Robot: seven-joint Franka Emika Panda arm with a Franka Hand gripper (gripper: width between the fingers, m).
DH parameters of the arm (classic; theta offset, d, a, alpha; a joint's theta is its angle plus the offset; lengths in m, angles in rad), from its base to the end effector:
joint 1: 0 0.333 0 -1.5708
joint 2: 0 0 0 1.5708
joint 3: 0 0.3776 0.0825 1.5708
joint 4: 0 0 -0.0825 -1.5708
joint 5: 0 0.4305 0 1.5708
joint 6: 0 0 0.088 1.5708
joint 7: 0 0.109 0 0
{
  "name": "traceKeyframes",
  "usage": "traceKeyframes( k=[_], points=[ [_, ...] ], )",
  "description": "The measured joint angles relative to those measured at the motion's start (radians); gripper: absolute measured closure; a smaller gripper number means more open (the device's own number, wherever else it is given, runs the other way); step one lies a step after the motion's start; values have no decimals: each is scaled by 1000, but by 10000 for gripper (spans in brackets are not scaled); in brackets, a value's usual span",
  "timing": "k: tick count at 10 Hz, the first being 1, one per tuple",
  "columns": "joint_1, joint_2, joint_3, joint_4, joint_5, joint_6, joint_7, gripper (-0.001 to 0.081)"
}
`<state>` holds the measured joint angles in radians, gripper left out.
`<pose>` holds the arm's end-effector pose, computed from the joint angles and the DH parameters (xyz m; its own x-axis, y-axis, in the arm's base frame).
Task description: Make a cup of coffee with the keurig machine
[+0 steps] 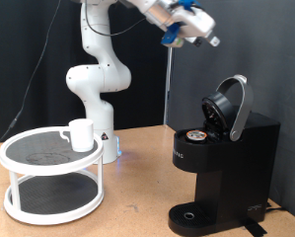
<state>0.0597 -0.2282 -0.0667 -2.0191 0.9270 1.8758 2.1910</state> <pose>0.5372 0.0546 0.6357 -0.7081 -0.3358 -0.6212 -0.6849 0.5406 0.4885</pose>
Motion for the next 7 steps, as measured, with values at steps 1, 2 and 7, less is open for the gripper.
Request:
traceKeyframes(
  k=[1, 2, 7],
  points=[
    [6, 16, 22, 19, -4, 0, 19, 72],
    [11, 31, 44, 33, -9, 12, 36, 72],
    [38, 86, 175, 68, -100, 151, 140, 72]
  ],
)
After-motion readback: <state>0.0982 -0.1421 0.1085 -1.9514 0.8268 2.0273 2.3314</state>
